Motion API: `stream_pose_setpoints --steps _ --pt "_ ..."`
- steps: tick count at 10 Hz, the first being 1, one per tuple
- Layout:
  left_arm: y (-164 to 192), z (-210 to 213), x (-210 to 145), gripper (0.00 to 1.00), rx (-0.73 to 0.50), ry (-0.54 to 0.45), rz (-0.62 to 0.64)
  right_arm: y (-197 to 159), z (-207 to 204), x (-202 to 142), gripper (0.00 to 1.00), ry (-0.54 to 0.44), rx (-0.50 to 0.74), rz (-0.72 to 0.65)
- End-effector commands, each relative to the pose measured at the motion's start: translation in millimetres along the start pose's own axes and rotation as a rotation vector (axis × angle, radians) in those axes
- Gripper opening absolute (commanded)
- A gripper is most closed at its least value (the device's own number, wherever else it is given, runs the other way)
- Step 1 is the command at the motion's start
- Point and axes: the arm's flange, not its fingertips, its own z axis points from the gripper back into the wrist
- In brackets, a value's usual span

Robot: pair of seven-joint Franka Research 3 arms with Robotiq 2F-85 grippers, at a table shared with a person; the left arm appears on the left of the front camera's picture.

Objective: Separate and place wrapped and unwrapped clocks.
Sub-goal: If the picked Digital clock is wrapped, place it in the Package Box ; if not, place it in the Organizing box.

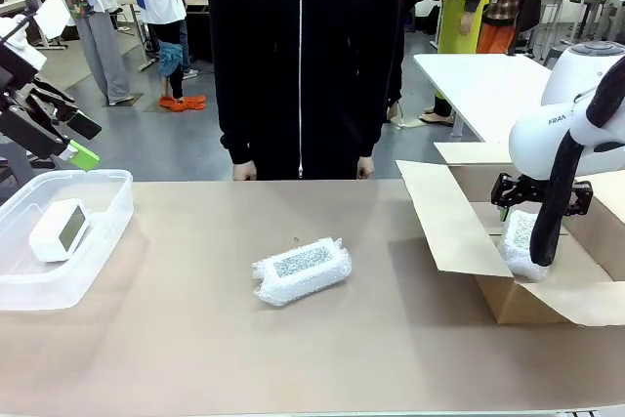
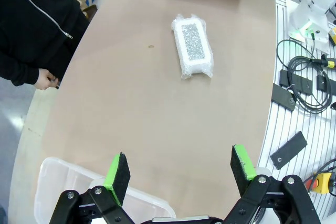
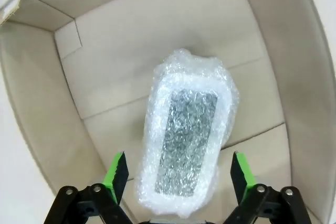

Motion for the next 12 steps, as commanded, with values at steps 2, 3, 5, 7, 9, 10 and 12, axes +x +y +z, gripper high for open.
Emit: stream_pose_setpoints --steps 2,3,5,7,9,10,12 --pt "-1.3 0.1 1.2 1.00 0.005 0.007 0.004 1.8 22.5 -5.2 1.00 0.024 0.021 -0.023" --pt "-1.3 0.1 1.2 1.00 0.005 0.007 0.004 2.1 44.4 -6.7 1.00 0.002 0.032 -0.026" --pt "-1.3 0.1 1.2 1.00 0.005 0.007 0.004 -11.4 95.2 -5.1 1.00 -0.073 0.107 -0.001" --pt "-1.3 0.1 1.2 1.00 0.005 0.007 0.004 -24.5 142.1 -6.1 1.00 -0.136 0.202 0.007" --pt "-1.3 0.1 1.2 1.00 0.005 0.007 0.004 -25.6 172.9 -7.3 1.00 -0.151 0.185 -0.002" --pt "-1.3 0.1 1.2 1.00 0.005 0.007 0.004 -14.7 174.1 -6.1 1.00 -0.123 0.128 0.026" --pt "-1.3 0.1 1.2 1.00 0.005 0.007 0.004 -24.5 182.1 -10.1 1.00 -0.170 0.165 0.003"
